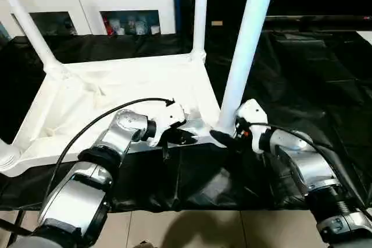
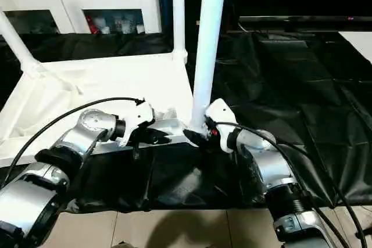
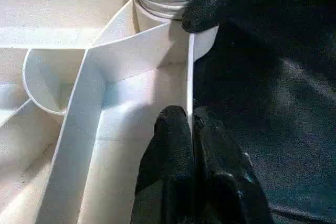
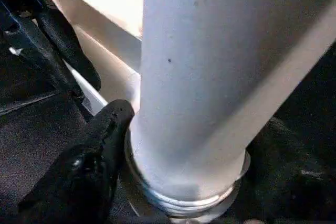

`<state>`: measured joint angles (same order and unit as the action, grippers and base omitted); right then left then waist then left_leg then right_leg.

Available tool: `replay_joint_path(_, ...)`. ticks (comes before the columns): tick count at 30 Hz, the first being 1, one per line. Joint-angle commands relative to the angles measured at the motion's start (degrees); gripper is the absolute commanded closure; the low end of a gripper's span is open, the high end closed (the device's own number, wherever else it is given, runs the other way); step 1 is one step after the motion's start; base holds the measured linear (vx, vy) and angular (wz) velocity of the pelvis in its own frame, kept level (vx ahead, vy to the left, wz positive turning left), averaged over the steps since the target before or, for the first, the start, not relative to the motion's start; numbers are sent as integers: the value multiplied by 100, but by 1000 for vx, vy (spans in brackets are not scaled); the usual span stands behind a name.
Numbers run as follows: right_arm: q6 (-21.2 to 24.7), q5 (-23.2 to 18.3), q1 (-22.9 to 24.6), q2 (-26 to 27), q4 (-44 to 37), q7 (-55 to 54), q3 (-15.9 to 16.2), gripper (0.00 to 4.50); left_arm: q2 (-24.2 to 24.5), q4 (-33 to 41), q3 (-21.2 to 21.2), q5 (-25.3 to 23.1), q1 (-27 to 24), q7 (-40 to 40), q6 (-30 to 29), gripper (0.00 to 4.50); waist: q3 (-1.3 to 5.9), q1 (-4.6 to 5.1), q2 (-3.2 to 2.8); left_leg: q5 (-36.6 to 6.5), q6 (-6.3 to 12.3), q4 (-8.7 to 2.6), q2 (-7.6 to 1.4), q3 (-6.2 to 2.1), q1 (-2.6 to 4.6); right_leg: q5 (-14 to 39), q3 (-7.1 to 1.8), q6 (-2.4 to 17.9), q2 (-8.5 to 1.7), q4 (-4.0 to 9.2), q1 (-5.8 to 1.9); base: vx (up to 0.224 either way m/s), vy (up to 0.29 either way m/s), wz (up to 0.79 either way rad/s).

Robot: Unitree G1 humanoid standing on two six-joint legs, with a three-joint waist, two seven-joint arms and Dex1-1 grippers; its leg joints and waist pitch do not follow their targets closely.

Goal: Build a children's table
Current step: Rotate leg to tighten

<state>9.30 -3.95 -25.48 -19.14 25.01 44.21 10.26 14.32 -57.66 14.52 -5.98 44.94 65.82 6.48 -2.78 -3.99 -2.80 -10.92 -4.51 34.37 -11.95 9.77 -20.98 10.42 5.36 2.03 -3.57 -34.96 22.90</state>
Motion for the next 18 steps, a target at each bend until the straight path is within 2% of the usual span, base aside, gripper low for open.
replay_joint_path(1,-35,47,-102,15,86,-4,54,145,81,-145,71,-113,-211,-33,-164,450,388,-30,121,-655,494,-339,-99,-16,4,1309,-294,951,-468,474,-362,0,0,0)
replay_joint_path(5,-114,33,-127,156,250,-81,36,172,70,-67,64,-79,-255,6,-233,450,381,14,112,-699,491,-346,-99,-23,-3,1375,-290,959,-473,476,-365,0,0,0)
replay_joint_path(12,-79,-94,45,570,294,-616,-196,178,-58,159,71,-74,-403,-235,-445,450,358,94,95,-924,412,-370,-107,-31,21,1713,-290,919,-474,525,-340,0,0,0)
replay_joint_path(16,119,-71,402,1262,41,-1566,-266,178,-525,374,33,-87,-444,-965,-799,450,324,124,107,-1200,287,-411,-116,-31,79,2047,-314,846,-474,579,-298,0,0,0)
replay_joint_path(17,133,76,391,1567,139,-2064,-253,178,-754,433,49,-109,-449,-1243,-886,450,305,131,100,-1294,258,-431,-120,-41,94,2143,-310,843,-474,586,-283,0,0,0)
replay_joint_path(18,133,76,391,1567,139,-2064,-253,178,-754,433,49,-109,-449,-1243,-886,450,283,145,81,-1450,209,-451,-122,-46,116,2334,-298,824,-470,606,-266,0,0,0)
